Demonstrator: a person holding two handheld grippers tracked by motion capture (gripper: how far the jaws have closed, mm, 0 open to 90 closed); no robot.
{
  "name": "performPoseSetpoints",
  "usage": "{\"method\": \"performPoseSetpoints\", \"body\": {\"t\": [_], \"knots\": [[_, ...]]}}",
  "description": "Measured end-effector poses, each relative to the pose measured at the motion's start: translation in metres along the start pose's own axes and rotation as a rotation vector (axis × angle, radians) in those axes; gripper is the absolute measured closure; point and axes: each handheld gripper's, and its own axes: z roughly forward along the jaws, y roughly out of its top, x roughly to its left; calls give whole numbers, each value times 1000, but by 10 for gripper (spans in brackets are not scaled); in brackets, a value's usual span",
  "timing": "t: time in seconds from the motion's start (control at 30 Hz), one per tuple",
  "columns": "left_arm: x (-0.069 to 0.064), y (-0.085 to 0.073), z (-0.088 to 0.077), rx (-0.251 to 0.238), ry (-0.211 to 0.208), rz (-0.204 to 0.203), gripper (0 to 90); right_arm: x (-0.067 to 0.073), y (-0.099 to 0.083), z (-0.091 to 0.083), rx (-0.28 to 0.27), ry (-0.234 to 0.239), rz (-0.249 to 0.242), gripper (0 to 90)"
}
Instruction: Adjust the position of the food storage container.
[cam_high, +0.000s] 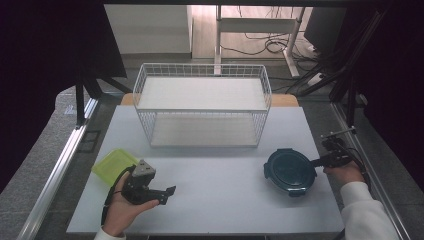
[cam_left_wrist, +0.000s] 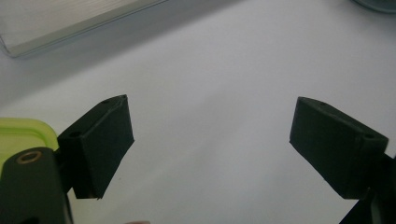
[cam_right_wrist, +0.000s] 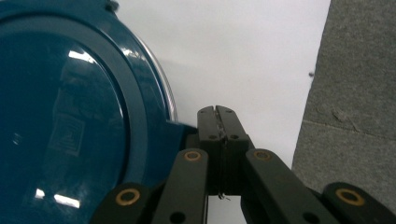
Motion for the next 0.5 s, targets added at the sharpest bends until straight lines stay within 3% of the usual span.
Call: {"method": "performPoseSetpoints", "body": {"t": [0.5], "knots": [[-5, 1, 5, 13, -4, 8, 134, 8, -9, -1, 16, -20, -13, 892]]}}
